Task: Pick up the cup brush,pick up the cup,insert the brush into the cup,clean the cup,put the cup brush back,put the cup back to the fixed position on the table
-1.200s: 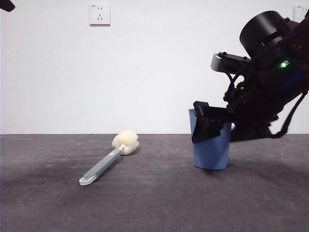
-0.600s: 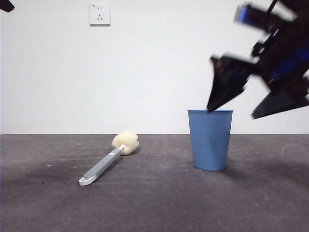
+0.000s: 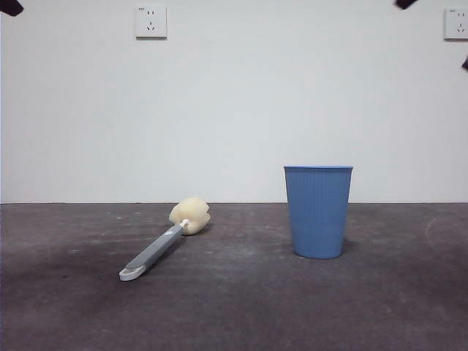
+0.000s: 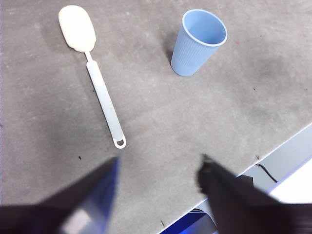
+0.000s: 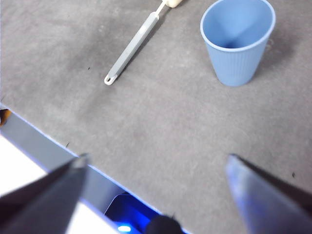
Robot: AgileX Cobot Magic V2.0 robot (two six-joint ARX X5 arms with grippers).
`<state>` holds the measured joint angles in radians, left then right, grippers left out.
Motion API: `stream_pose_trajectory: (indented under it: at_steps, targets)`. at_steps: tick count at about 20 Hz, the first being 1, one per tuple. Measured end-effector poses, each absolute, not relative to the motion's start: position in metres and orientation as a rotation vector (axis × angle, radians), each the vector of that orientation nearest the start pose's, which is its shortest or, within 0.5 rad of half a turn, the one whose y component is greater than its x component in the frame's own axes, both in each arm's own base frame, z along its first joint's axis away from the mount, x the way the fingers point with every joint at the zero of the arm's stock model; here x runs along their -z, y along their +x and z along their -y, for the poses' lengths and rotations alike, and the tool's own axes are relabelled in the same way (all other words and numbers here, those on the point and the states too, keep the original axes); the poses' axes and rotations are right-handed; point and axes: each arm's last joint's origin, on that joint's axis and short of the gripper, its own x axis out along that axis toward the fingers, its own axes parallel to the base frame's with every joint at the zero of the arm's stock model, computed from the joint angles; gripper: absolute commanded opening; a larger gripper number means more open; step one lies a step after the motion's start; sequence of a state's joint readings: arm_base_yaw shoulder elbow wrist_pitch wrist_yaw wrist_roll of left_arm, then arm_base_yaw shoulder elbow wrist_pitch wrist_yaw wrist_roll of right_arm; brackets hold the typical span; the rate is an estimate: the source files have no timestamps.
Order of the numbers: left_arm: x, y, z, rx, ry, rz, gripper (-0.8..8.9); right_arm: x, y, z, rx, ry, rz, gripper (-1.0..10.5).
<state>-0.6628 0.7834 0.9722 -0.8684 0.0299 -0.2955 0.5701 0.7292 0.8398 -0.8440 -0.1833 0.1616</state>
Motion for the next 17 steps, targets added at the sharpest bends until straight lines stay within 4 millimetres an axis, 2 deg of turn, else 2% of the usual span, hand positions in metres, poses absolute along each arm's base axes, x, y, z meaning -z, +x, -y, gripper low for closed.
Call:
stream_pose_trajectory:
  at_steps: [17]
  targets:
    - [-0.3317,0.1066,0.0843,0.562,-0.026,-0.769,-0.03,-0.2987,0.1043,-0.0731,-0.64,0.006,-0.84,0.0]
